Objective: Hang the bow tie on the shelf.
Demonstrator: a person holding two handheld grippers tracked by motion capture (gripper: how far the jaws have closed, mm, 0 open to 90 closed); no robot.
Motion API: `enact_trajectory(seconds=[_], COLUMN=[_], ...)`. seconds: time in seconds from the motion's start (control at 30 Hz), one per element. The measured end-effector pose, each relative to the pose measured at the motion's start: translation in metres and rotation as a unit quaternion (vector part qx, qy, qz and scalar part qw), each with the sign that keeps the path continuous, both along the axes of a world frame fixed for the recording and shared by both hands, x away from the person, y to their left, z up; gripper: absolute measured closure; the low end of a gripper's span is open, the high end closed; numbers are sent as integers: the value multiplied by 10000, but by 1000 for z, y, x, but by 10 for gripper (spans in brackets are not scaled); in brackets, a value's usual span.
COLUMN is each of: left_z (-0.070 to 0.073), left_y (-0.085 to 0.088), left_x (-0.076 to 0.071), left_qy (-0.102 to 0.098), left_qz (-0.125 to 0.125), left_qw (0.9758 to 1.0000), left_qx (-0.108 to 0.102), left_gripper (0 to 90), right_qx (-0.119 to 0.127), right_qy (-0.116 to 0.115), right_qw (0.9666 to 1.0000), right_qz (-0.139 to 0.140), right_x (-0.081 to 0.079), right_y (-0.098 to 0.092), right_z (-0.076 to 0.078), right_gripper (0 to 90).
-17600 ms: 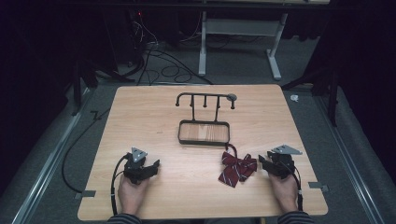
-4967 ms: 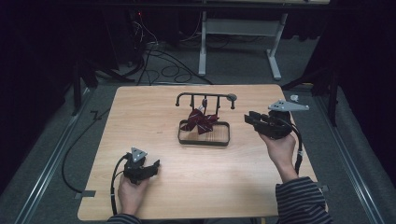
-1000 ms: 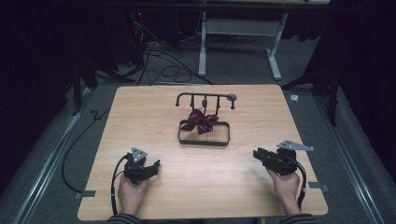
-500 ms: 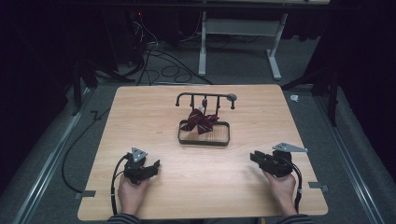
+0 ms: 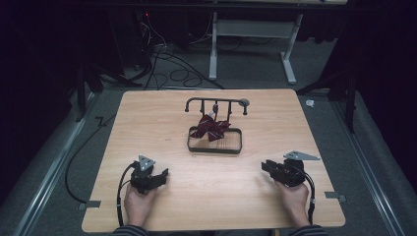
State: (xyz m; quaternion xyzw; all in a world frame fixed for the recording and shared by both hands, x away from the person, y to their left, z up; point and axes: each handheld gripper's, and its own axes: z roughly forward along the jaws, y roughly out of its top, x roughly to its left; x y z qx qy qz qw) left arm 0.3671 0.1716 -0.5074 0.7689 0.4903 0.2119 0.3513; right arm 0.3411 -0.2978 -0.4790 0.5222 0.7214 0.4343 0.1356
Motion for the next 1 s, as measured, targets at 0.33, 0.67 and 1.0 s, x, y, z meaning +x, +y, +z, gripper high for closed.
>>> enact_trajectory(seconds=[0.33,0.67,1.0], left_z=[0,0,0], left_y=[0,0,0], left_x=[0,0,0], left_qy=[1,1,1], left_qz=[0,1,0], left_qw=[10000,10000,10000], left_qx=[-2,-1,1], left_gripper=[333,334,334], right_qx=[-42,-159,-333], right_qy=[103,127,137], right_qw=[9999,9998,9993], right_qz=[-10,-42,-43], right_x=[5,9,11], right_y=[5,9,12], right_z=[-8,-13,-18], right_gripper=[702,689,671])
